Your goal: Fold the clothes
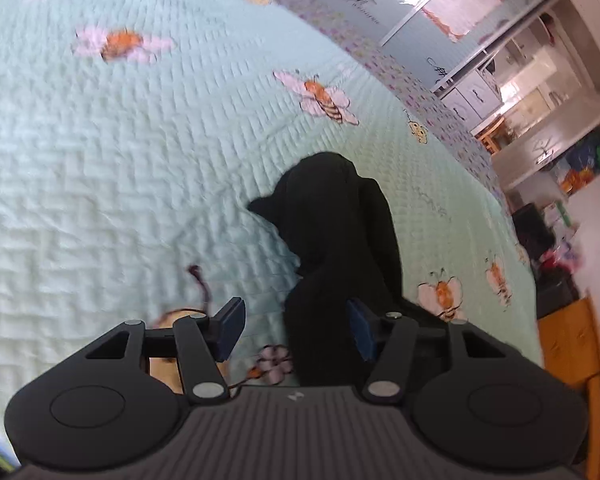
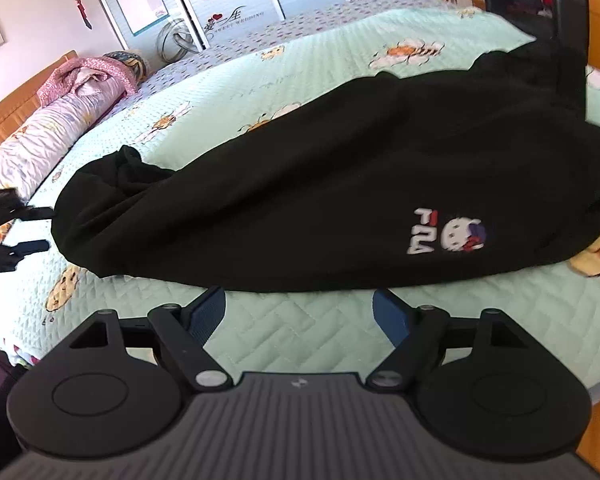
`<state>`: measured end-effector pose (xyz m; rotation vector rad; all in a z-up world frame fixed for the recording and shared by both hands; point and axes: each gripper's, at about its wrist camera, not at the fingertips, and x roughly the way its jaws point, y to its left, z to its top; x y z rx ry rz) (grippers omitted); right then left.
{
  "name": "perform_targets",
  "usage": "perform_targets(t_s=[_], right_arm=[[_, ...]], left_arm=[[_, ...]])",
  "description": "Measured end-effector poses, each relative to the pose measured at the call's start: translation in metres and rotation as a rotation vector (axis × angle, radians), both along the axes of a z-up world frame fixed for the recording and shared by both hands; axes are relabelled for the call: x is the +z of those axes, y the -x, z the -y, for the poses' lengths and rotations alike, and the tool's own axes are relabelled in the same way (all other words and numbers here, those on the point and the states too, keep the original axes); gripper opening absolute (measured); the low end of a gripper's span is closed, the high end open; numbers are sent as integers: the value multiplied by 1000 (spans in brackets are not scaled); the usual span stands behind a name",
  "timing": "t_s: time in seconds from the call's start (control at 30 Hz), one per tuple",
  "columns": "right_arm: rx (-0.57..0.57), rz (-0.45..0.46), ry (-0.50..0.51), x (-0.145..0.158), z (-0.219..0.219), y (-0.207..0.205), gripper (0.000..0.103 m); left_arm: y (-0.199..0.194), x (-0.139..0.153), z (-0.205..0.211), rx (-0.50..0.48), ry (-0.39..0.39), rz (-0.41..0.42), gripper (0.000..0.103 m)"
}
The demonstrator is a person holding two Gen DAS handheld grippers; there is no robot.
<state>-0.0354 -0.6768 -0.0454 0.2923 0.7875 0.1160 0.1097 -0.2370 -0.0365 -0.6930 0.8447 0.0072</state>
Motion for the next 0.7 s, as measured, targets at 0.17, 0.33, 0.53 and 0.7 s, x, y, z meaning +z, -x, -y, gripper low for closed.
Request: perform_targets(t_s=[0.17, 0.33, 0.53, 0.7], right_arm=[[-45, -9, 4, -1, 12, 1, 82], [-51, -24, -13, -6, 11, -4, 82], [-21, -8, 18, -5, 4, -1, 82], [-48, -12, 22, -8, 11, 1, 82]], left_arm=[[-9, -1, 4, 18, 70, 26, 62], [-32, -14, 9, -24, 81, 42, 24], [-22, 4, 33, -96, -127, 131, 6], [41, 53, 39, -126, -287, 247, 6]])
